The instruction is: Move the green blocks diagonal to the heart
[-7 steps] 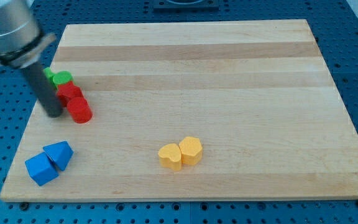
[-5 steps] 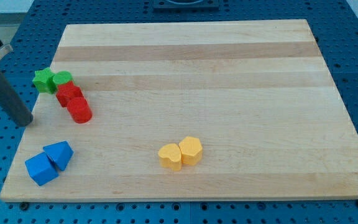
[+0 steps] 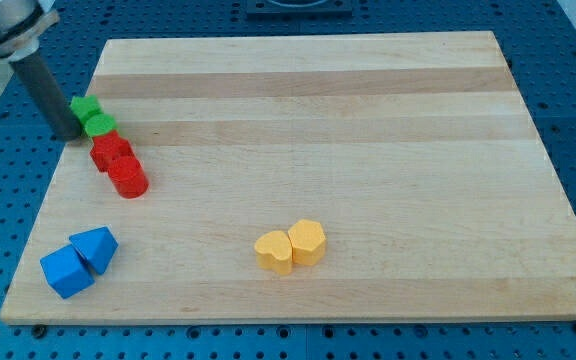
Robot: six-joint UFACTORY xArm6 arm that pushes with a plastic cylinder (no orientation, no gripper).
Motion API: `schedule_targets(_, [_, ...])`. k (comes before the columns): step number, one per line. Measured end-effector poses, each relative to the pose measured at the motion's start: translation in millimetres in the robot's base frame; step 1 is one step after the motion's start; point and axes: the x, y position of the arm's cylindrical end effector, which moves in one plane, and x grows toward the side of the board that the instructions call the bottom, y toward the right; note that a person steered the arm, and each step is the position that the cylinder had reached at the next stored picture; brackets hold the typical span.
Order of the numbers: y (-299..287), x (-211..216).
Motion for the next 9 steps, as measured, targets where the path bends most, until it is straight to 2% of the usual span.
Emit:
schedule_targets(1, [50.3,-1.6])
schedule_targets(3, [-12.4,17.0])
schedule_targets(4, [-12.9,-30.5])
schedule_targets(5, [-12.6,-95.9])
schedule_targets(7, [53.4,16.5])
schedule_targets(9, [17.7,-17.5])
